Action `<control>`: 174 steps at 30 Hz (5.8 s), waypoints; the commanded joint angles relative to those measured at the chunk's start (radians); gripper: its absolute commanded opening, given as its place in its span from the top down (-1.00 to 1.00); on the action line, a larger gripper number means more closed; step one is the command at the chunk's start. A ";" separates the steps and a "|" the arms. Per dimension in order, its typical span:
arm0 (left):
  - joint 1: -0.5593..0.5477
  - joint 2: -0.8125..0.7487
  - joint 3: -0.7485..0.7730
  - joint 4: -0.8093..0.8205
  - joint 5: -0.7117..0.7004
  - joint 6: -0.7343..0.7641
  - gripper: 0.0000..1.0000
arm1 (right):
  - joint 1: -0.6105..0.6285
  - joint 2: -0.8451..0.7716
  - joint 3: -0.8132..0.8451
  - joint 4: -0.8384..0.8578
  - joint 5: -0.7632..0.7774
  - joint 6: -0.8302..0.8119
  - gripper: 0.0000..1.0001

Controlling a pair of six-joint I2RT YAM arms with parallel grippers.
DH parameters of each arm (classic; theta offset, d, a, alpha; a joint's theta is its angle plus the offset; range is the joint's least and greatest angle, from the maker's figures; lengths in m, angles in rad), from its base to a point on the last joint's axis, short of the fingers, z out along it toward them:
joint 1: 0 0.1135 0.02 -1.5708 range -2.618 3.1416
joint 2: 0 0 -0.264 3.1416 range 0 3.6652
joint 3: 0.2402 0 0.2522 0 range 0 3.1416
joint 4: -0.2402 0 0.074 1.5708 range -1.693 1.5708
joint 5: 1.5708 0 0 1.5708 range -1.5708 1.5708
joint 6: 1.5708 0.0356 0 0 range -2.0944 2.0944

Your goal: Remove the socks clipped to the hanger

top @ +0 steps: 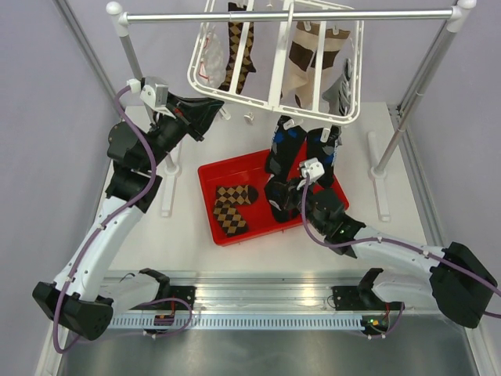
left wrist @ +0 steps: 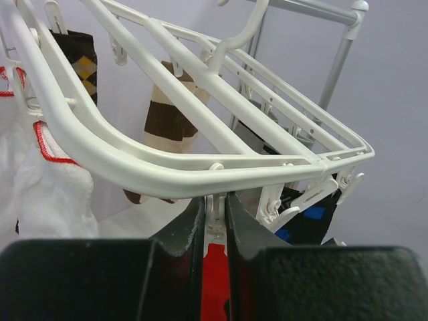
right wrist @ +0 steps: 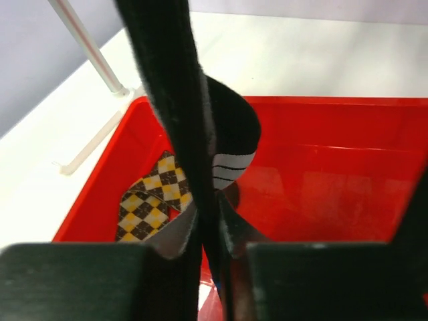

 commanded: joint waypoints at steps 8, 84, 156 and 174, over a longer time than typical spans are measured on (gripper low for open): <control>-0.007 -0.024 -0.031 -0.061 0.040 -0.029 -0.04 | 0.000 -0.142 0.029 -0.031 0.026 0.005 0.99; -0.870 0.353 0.263 0.169 -1.188 0.675 -0.08 | 0.431 0.331 0.256 0.353 1.033 -0.621 0.99; -0.869 0.288 0.205 0.307 -1.262 0.787 0.95 | 0.275 -0.019 0.123 -0.021 0.185 -0.204 -0.51; -0.834 0.246 0.182 0.308 -1.291 0.804 0.95 | 0.266 -0.494 0.080 -0.388 0.322 -0.234 -0.58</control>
